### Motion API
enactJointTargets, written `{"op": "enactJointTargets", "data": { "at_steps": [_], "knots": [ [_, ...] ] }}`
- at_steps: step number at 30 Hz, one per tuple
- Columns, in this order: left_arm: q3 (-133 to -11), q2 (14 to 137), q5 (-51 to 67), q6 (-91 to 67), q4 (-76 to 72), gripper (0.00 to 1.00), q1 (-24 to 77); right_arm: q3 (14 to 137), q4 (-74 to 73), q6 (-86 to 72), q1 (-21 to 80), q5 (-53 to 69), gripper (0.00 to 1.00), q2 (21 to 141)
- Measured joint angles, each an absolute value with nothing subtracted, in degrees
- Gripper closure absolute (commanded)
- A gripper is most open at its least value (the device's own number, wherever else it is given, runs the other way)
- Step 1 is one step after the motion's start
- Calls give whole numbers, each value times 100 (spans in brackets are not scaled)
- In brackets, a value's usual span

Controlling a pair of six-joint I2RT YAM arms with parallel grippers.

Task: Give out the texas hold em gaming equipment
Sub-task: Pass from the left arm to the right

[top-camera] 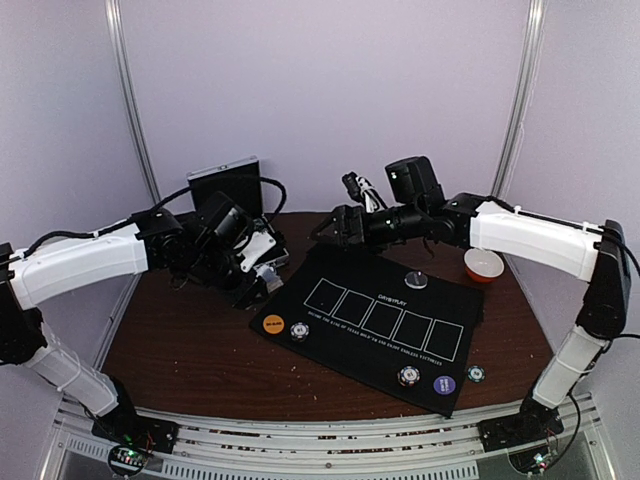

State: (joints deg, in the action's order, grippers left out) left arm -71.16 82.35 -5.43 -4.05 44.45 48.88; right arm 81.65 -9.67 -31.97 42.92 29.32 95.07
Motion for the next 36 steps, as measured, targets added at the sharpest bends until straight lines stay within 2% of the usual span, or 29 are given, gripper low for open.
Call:
{"op": "enactJointTargets", "data": {
  "at_steps": [14, 24, 30, 33, 36],
  "knots": [
    [-7286, 8298, -226, 495, 4650, 53, 4987, 7841, 1188, -4790, 4442, 4534, 13, 10971],
    [-7286, 8298, -191, 764, 4733, 54, 4987, 8064, 1719, -5135, 4757, 5155, 25, 11592],
    [-7286, 8298, -187, 886, 4681, 56, 4987, 8283, 1959, -5360, 4805, 5360, 38, 11789],
    [-7286, 8298, -209, 967, 4705, 56, 4987, 8331, 2154, -5559, 4862, 5487, 52, 11907],
    [-7286, 8298, -246, 1055, 4742, 56, 4987, 8335, 2300, -5686, 4886, 5583, 71, 11950]
  ]
}}
